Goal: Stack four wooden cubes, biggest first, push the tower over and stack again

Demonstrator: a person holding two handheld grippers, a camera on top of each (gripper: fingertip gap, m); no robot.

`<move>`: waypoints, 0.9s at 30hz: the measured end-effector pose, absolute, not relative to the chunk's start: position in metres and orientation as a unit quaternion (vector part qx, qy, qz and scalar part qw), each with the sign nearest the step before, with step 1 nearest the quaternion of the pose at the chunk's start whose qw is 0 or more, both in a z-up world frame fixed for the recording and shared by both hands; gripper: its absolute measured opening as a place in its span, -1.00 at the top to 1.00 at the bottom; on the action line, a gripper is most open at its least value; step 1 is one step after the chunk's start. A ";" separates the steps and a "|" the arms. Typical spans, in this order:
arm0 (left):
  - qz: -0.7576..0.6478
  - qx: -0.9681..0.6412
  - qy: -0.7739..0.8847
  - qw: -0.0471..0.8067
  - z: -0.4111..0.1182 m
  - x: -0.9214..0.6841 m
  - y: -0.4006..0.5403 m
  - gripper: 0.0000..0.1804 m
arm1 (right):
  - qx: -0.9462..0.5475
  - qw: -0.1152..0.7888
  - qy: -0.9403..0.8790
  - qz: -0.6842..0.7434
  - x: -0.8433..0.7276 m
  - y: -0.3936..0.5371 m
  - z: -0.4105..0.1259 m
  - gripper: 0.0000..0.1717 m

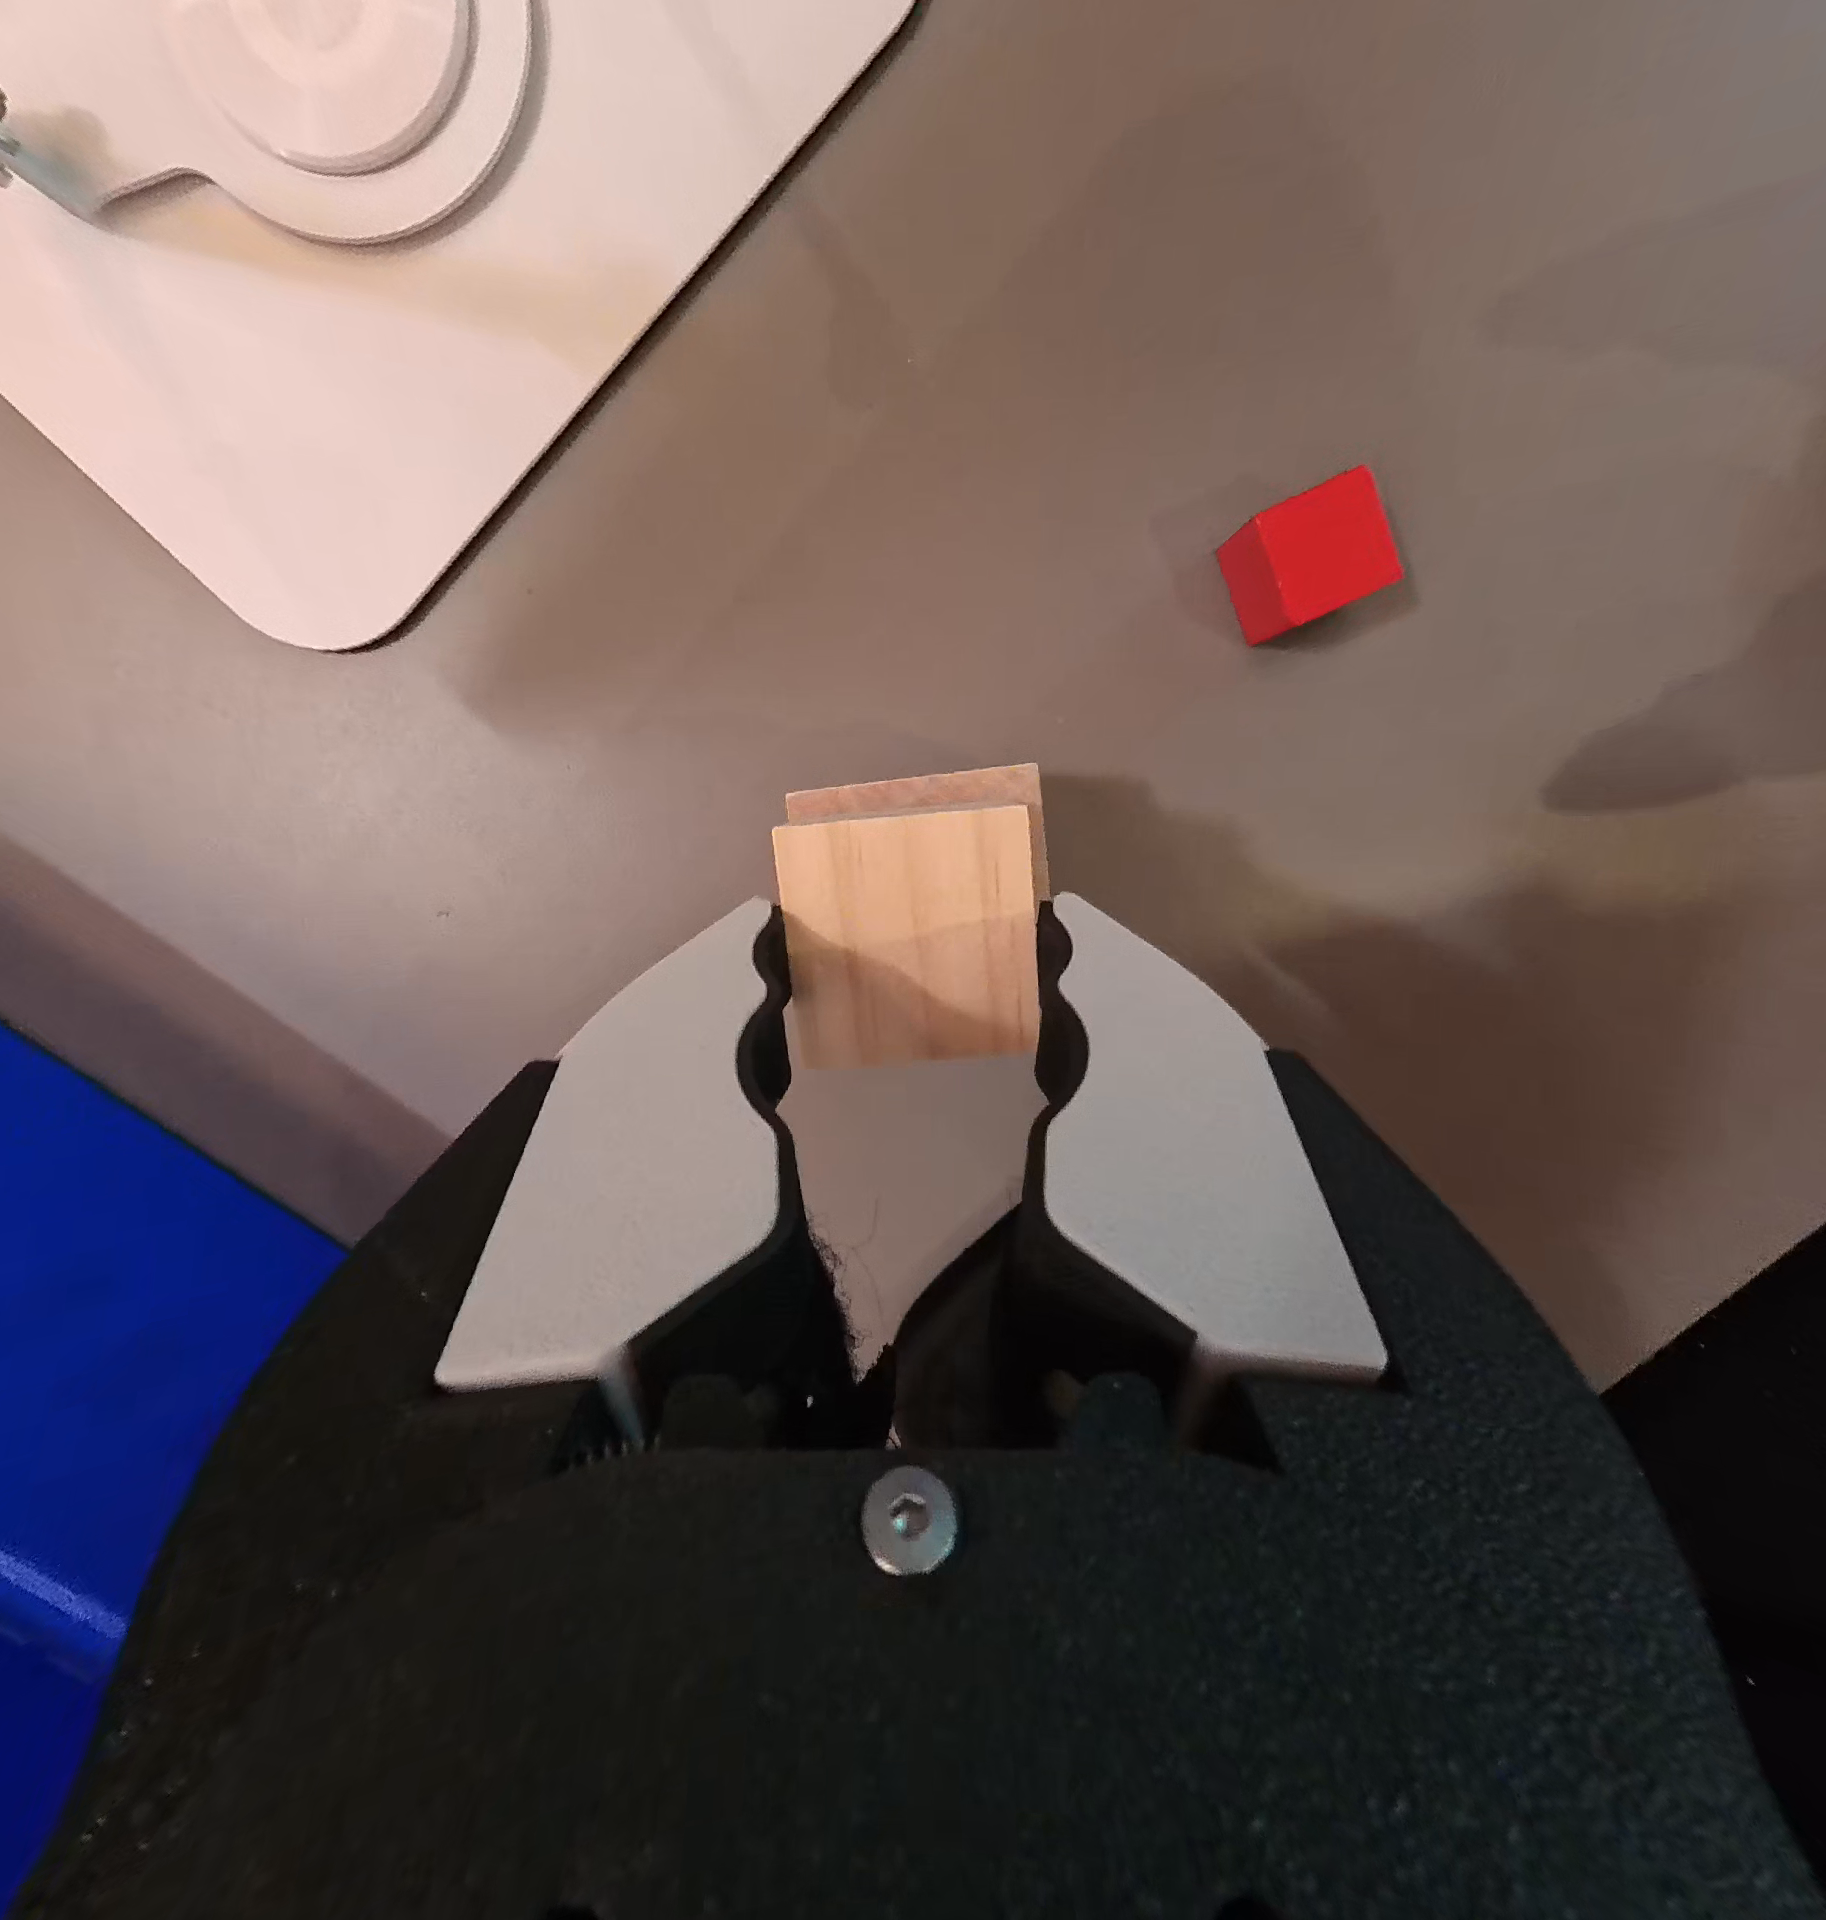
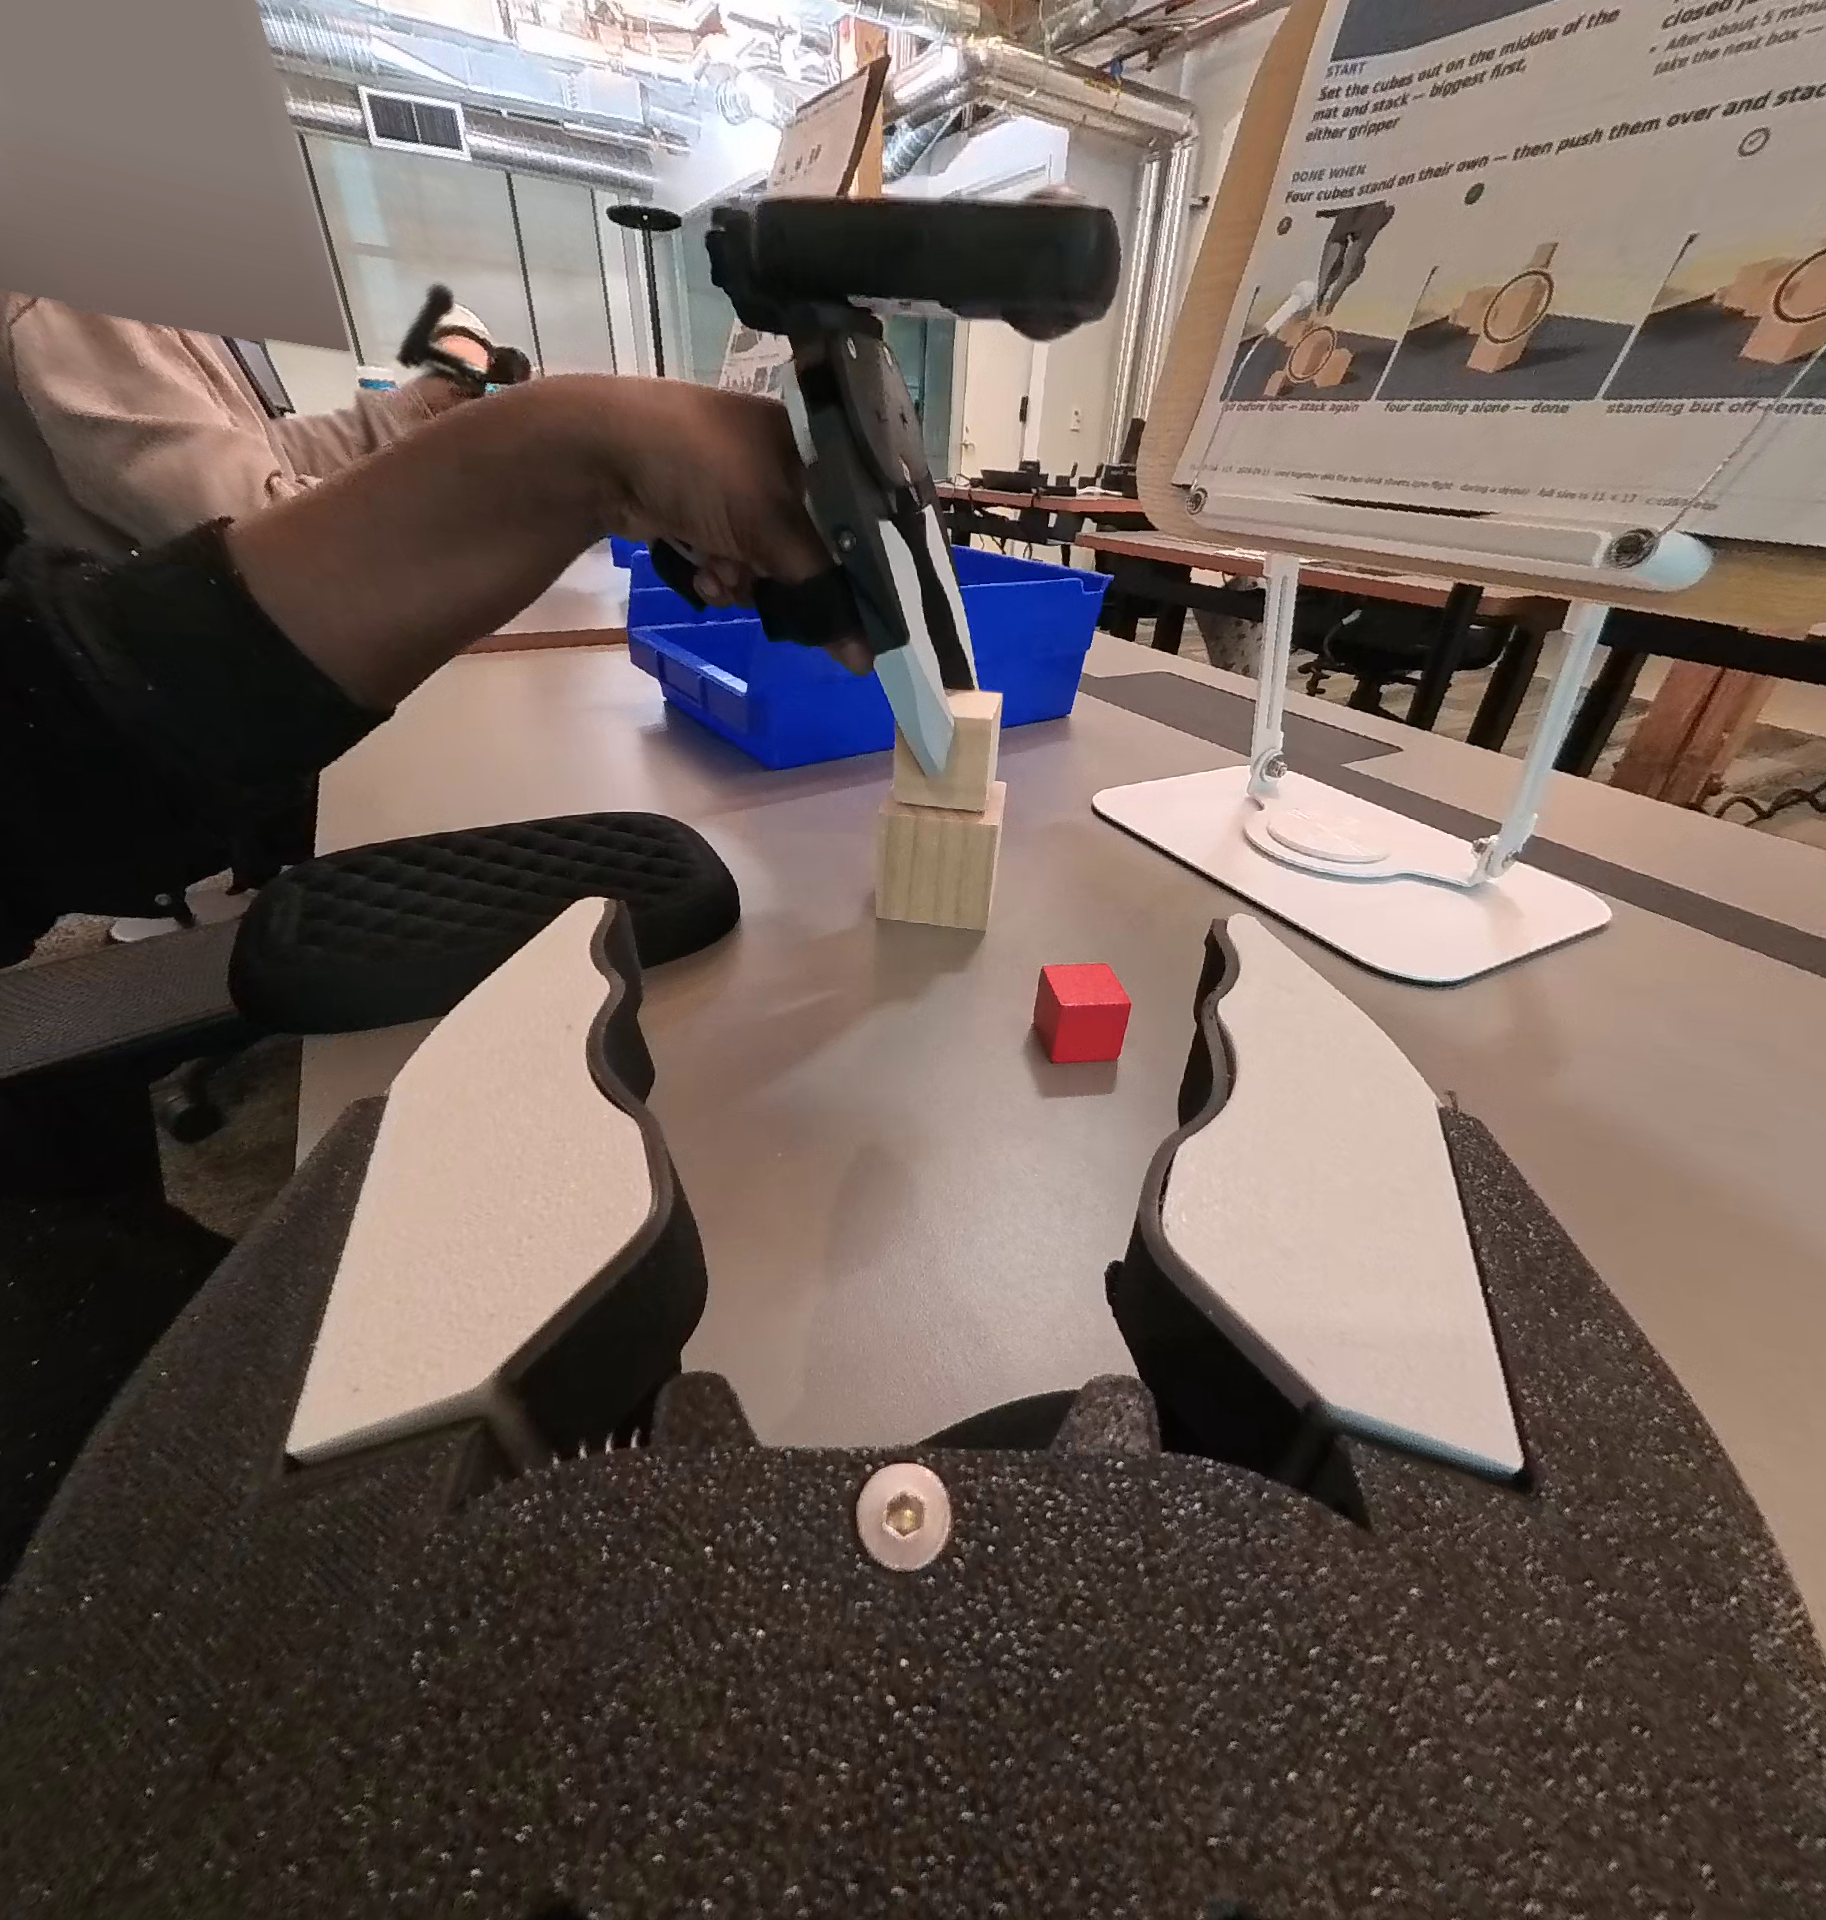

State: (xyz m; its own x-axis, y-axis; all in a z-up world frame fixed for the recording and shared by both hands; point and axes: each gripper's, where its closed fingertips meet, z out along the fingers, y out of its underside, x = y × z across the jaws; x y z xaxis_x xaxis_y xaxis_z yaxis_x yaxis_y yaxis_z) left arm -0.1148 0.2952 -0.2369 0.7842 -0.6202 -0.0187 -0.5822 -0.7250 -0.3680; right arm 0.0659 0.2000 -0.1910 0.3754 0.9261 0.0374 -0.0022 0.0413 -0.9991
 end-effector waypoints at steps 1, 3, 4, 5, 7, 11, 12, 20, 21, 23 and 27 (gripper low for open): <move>-0.053 -0.927 0.324 0.179 -0.238 -0.115 0.295 0.50 | -0.574 0.599 -0.403 0.387 0.066 0.200 -0.191 -0.18; -0.059 -0.927 0.324 0.182 -0.238 -0.114 0.296 0.50 | -0.574 0.599 -0.403 0.388 0.066 0.200 -0.191 -0.18; -0.061 -0.927 0.323 0.182 -0.238 -0.114 0.295 0.50 | -0.574 0.598 -0.403 0.388 0.066 0.200 -0.191 -0.18; -0.063 -0.927 0.322 0.182 -0.238 -0.114 0.295 0.50 | -0.574 0.598 -0.402 0.388 0.066 0.200 -0.191 -0.18; -0.073 -0.926 0.322 0.184 -0.238 -0.112 0.294 0.46 | -0.574 0.598 -0.403 0.388 0.066 0.200 -0.191 -0.18; -0.066 -0.925 0.310 0.208 -0.230 -0.113 0.299 0.16 | -0.574 0.598 -0.404 0.388 0.066 0.200 -0.191 -0.17; -0.060 -0.922 0.311 0.224 -0.224 -0.113 0.302 0.09 | -0.574 0.598 -0.404 0.387 0.065 0.200 -0.191 -0.18; -0.058 -0.773 0.583 0.245 -0.188 -0.044 0.280 0.38 | -0.569 0.598 -0.412 0.386 0.064 0.197 -0.192 -0.18; -0.056 -0.753 0.618 0.218 -0.193 -0.036 0.276 0.40 | -0.569 0.597 -0.413 0.385 0.064 0.197 -0.192 -0.18; -0.046 -0.720 0.673 0.160 -0.207 -0.025 0.271 0.42 | -0.568 0.597 -0.417 0.384 0.063 0.197 -0.192 -0.19; 0.011 -0.700 0.711 0.065 -0.242 -0.025 0.280 0.42 | -0.566 0.597 -0.418 0.384 0.063 0.196 -0.192 -0.19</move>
